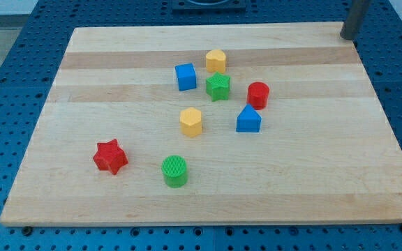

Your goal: Move your arm diagonally to the red circle

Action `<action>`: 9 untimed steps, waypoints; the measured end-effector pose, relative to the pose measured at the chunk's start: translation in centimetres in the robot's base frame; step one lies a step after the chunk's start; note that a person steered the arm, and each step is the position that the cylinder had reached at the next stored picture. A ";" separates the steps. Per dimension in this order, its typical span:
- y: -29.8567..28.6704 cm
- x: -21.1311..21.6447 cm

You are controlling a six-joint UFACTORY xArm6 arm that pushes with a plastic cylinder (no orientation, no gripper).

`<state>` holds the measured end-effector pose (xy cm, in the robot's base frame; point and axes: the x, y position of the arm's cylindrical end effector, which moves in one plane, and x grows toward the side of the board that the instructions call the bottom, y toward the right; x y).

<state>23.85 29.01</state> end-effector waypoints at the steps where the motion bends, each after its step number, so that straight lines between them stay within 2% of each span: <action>1: -0.3 -0.1; 3: -5.6 -4.3; 4: -5.5 -4.2; 6: -5.7 -1.3; 9: -6.7 -1.3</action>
<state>22.57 22.27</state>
